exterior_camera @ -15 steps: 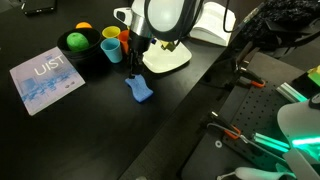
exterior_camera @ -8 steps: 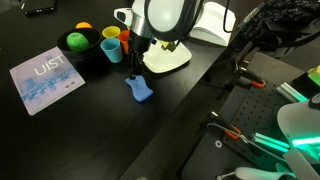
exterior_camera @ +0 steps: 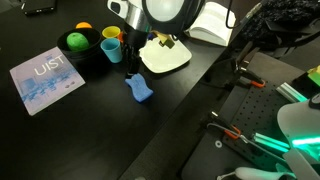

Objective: Use the blue sponge to wipe the white plate

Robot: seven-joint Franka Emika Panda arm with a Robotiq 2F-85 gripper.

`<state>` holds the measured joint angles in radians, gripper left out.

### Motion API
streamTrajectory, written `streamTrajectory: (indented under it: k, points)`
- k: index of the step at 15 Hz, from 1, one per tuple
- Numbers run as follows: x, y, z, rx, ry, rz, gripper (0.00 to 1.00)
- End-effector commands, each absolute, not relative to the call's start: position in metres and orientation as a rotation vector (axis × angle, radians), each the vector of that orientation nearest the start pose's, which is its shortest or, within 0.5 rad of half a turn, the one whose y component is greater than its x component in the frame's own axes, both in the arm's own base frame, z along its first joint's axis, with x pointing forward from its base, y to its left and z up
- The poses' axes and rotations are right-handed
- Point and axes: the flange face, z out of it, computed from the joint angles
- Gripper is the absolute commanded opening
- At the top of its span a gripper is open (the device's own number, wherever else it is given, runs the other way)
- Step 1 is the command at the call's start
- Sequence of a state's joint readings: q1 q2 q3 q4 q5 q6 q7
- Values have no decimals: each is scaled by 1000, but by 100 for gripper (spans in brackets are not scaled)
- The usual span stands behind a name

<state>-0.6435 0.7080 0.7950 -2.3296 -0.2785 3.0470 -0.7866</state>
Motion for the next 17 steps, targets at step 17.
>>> streamTrajectory:
  k: [17]
  points:
    - [482, 52, 209, -2767, -1303, -452, 100]
